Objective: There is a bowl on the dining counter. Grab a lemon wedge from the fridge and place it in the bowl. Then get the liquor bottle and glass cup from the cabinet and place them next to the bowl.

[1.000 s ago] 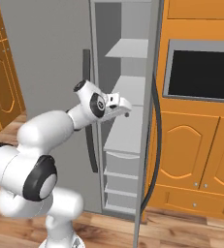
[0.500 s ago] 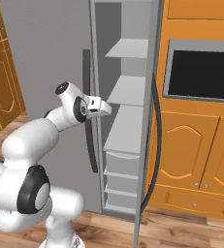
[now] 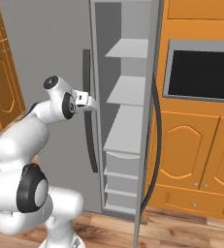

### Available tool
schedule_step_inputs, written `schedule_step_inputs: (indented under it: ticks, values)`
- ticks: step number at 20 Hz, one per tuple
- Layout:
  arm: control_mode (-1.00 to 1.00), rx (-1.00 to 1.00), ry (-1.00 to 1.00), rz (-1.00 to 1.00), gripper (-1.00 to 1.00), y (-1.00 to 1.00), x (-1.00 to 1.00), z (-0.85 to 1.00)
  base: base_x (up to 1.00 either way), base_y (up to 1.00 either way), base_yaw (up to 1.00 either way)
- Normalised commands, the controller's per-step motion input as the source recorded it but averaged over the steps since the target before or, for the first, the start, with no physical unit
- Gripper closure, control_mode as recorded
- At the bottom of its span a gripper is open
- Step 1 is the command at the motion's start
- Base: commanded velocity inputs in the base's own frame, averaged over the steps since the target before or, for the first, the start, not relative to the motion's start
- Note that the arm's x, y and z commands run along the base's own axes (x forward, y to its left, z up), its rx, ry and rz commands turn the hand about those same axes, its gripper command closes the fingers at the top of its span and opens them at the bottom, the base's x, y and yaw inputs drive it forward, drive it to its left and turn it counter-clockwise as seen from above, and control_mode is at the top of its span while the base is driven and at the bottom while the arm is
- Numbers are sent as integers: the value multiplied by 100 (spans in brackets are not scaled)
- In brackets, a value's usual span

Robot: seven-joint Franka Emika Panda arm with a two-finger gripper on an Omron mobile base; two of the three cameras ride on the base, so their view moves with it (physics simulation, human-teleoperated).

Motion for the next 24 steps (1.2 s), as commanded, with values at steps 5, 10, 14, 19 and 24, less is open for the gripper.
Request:
schedule_step_inputs:
  ticks: [5,10,14,19,24]
  values:
    - [-100,8,-11,4,-100,7,25,12,0,0,0]
    - [-100,9,-9,0,-100,5,42,1,0,0,0]
    - [-100,10,-6,0,-100,7,47,0,0,0,0]
    - [-100,4,-3,0,-100,8,39,0,0,0,0]
    - [-100,2,0,0,-100,9,44,0,0,0,0]
